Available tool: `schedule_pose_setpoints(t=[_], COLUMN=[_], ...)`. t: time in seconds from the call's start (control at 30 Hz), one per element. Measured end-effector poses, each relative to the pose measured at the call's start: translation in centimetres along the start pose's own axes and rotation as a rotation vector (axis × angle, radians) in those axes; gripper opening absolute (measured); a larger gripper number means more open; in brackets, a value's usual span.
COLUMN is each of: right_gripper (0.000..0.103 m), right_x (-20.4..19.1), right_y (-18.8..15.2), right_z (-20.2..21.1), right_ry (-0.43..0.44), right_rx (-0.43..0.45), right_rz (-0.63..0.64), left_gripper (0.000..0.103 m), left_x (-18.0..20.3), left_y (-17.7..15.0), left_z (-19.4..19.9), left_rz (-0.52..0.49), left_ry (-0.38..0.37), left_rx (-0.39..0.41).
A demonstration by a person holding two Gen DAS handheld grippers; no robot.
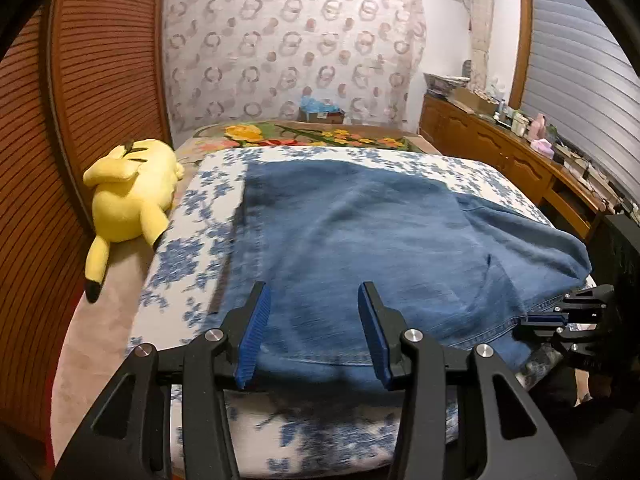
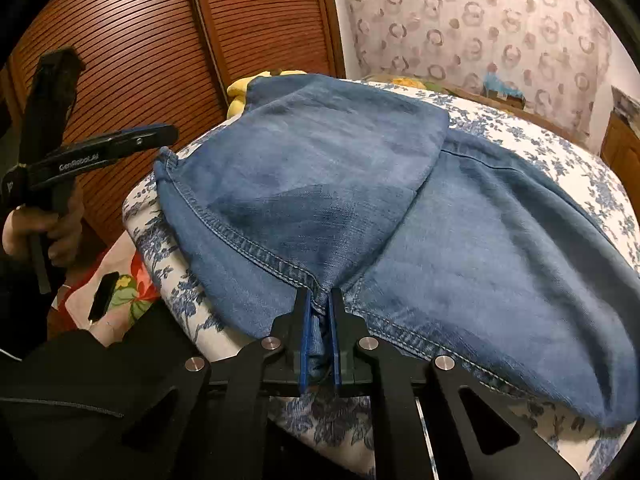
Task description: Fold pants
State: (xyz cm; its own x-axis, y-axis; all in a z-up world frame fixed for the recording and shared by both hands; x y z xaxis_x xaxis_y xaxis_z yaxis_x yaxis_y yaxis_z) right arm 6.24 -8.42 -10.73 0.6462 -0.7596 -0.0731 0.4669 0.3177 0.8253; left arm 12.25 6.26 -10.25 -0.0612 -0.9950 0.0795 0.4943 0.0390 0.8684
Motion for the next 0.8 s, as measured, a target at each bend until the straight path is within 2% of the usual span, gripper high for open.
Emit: schedule_pose_setpoints(t=[0.2, 0.4, 0.5, 0.67, 0.8], right_gripper=[0.009, 0.024, 0.025, 0.025, 0.025], right_x=[0.4, 2.0, 3.8, 7.4, 8.6], right_y=[-0.3, 1.1, 2.7, 6.4, 8.3], right_z=[0.9, 1.9, 1.6, -1.1, -5.1], right_ry=[0.005, 0.01, -0.038, -0.083, -0.077], right_rx=[0.019, 0.071, 0.087, 0.103, 0.069], right_rz=[-0.035, -0.088, -0.075, -0.104, -0.141], left_gripper=[0.047, 0.047, 0.047, 0.047, 0.047], left_x=[2.7, 4.3, 4.3, 4.5, 4.6], left_y=[0.1, -1.3, -1.7, -1.7, -1.7], left_z=[-1.3, -2.8, -3.2, -3.3, -3.3], left_rz=[-0.038, -0.047, -0.043, -0.038, -0.041], left_ry=[-0.046, -0.074, -0.074, -0.077, -0.077], left_rx=[-0.017, -0.063, -0.075, -0.073, -0.072])
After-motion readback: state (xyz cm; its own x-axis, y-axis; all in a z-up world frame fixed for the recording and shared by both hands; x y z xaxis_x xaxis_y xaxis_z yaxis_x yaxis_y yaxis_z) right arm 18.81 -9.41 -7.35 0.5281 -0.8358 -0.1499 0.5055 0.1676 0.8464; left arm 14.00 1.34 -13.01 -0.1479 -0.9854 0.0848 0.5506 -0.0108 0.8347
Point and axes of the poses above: each gripper's, at about its wrist camera, not at the fingertips, and z roughly against the way its jaws point, x to its right, y to its top, the point moved 9 cm from there along -z, roughly the way its jaws point, and after that the axes turned 10 degrees about x, right-handed, at the moved point
